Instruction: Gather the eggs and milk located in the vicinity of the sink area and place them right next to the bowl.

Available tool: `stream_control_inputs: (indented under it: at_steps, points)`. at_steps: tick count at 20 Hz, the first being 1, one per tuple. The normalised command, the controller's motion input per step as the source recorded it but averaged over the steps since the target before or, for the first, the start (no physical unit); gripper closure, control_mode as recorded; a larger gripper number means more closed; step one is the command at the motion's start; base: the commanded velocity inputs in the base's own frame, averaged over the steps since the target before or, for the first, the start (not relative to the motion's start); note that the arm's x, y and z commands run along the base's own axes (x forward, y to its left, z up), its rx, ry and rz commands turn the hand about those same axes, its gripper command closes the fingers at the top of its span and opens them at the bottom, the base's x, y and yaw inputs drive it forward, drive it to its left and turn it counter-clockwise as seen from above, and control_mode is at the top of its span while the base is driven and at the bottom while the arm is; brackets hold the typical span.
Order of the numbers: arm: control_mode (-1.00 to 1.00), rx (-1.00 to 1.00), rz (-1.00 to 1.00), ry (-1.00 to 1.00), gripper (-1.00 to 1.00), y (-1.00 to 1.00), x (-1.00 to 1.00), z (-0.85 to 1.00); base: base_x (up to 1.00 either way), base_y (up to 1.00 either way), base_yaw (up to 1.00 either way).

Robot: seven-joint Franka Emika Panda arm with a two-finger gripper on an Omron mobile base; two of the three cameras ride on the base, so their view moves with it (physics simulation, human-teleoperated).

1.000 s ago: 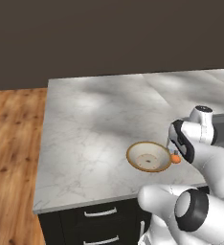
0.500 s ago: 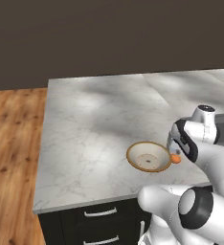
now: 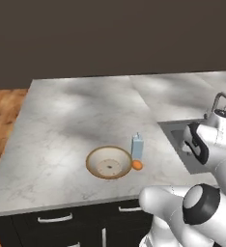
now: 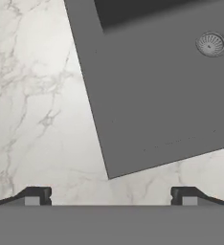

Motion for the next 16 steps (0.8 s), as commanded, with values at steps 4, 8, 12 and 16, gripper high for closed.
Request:
stream_control_inputs:
  at_steps: [4, 8, 12, 16]
  points:
    - [1.00, 0.00, 0.00, 0.00, -1.00, 0.00, 0.00, 0.00, -0.19, -1.00, 0.12]
    - [1.00, 0.00, 0.00, 0.00, -1.00, 0.00, 0.00, 0.00, -0.70, -1.00, 0.04]
    - [1.00, 0.00, 0.00, 0.00, -1.00, 0.00, 0.00, 0.00, -0.43, -0.97, -0.07]
    - [1.00, 0.00, 0.00, 0.00, -1.00, 0.00, 0.00, 0.00, 0.00, -0.95, -0.01]
